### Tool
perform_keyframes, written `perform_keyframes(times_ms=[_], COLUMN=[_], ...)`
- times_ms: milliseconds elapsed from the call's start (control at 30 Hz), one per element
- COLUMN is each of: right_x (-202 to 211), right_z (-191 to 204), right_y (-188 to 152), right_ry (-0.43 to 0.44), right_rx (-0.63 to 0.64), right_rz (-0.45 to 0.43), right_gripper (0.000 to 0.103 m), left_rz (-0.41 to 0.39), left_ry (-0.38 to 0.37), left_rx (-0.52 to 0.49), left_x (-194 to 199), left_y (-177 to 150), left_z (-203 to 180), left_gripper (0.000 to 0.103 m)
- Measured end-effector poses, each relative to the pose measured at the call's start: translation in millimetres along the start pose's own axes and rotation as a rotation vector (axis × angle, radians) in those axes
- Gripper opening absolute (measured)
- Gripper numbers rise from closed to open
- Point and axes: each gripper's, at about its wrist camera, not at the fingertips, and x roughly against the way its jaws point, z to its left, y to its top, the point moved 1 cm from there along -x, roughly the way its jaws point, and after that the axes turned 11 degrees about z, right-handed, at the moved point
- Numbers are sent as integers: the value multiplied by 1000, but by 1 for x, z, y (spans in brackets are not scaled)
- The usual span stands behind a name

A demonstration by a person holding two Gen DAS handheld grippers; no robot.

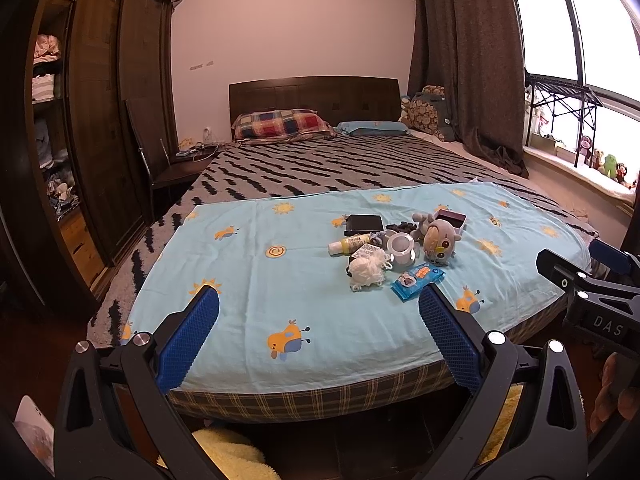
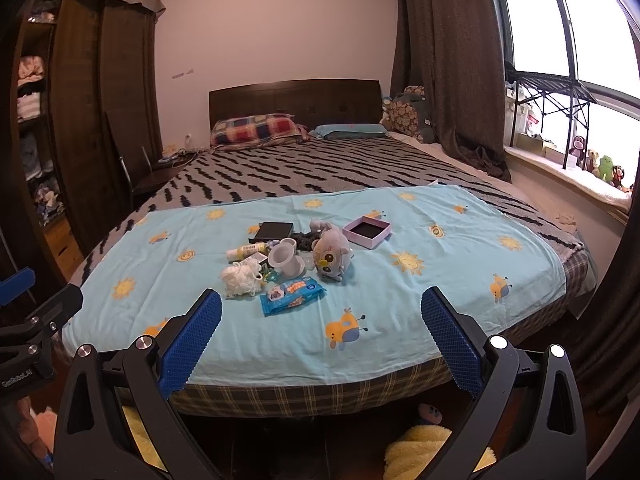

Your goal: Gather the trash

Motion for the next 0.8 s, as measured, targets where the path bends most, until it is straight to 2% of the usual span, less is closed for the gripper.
perform_keyframes(times_ms=[200, 333, 433, 633, 800], right_x=[-3, -9, -13, -29, -54], right_z=[-2, -1, -6, -10, -16], right_y=[0, 1, 0, 0, 1], right_ry=[18, -5, 41, 46, 76], right_rx=[5, 24, 6, -10, -47], right_rz=[-16, -14, -2, 20, 50], right_gripper=[100, 100, 100, 100, 100], left_rz=[-3, 2, 8, 53, 94], left_ry=[7, 0, -14, -46, -35], left_rx=[-17, -12, -11, -19, -47], left_x=[-5, -11, -16, -36, -59], left_y=[-1, 0, -1, -1, 6], left_z=[-1, 0, 0, -1, -4], left_gripper=[95, 95, 95, 95, 95])
